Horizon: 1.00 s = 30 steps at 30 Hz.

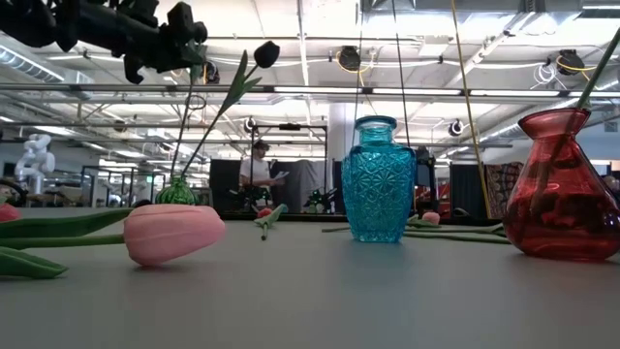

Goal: Sort flowers into vase by color
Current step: Put the left black tulip into the green vase

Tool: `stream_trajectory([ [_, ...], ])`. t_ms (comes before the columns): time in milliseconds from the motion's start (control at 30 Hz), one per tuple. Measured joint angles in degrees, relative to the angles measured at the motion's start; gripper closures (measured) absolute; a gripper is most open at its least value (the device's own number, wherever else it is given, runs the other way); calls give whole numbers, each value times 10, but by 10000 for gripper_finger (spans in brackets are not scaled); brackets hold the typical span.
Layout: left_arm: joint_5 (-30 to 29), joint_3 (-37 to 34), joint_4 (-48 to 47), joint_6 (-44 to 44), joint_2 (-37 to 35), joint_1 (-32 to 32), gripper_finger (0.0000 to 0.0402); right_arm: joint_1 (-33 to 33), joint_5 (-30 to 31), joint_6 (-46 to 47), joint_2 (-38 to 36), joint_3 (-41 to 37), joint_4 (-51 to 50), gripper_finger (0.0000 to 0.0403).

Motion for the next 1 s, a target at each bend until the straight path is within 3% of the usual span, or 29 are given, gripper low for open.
stream_trajectory([
  [433,0,0,66,12,5,0,390,0,0,0,0,0,-1,250],
  [1000,0,1,3,10,5,0,390,0,0,0,0,0,-10,250],
])
